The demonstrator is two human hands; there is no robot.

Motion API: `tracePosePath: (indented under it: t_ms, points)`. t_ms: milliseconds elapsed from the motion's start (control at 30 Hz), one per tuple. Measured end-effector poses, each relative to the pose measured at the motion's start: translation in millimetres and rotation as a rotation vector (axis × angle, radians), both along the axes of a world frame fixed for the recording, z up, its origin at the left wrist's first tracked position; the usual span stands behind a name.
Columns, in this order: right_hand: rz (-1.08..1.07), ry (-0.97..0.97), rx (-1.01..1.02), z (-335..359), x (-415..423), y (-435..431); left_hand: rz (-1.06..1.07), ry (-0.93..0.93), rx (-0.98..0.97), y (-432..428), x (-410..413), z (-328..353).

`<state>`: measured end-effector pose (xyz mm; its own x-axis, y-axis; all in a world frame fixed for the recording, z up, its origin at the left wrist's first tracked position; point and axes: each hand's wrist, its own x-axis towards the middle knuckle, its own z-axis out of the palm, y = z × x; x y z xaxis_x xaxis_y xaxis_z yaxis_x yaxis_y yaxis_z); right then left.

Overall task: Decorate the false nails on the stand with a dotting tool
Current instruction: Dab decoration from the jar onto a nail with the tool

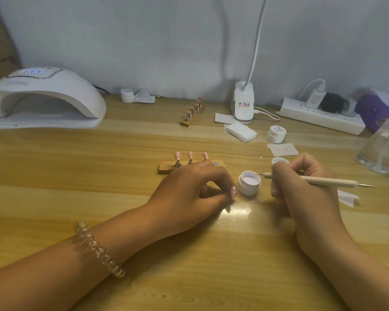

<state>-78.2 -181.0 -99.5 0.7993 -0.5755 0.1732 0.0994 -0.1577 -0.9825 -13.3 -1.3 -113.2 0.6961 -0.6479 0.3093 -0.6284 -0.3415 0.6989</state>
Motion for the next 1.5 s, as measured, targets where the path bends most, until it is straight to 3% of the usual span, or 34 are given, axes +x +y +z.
tracePosePath:
  t_ms: [133, 633, 1500]
  points:
    - [0.009, 0.028, -0.135, -5.1, 2.7, -1.1, 0.010, -0.010, 0.009, -1.0, 0.8, -0.4]
    - [0.016, 0.059, -0.265, -10.4, 6.8, -1.2, 0.020, -0.030, 0.031, -1.7, 0.1, 1.6]
    - [-0.007, -0.082, -0.125, -3.6, -1.9, 1.6, 0.009, -0.002, 0.024, 0.0, 2.2, 2.8]
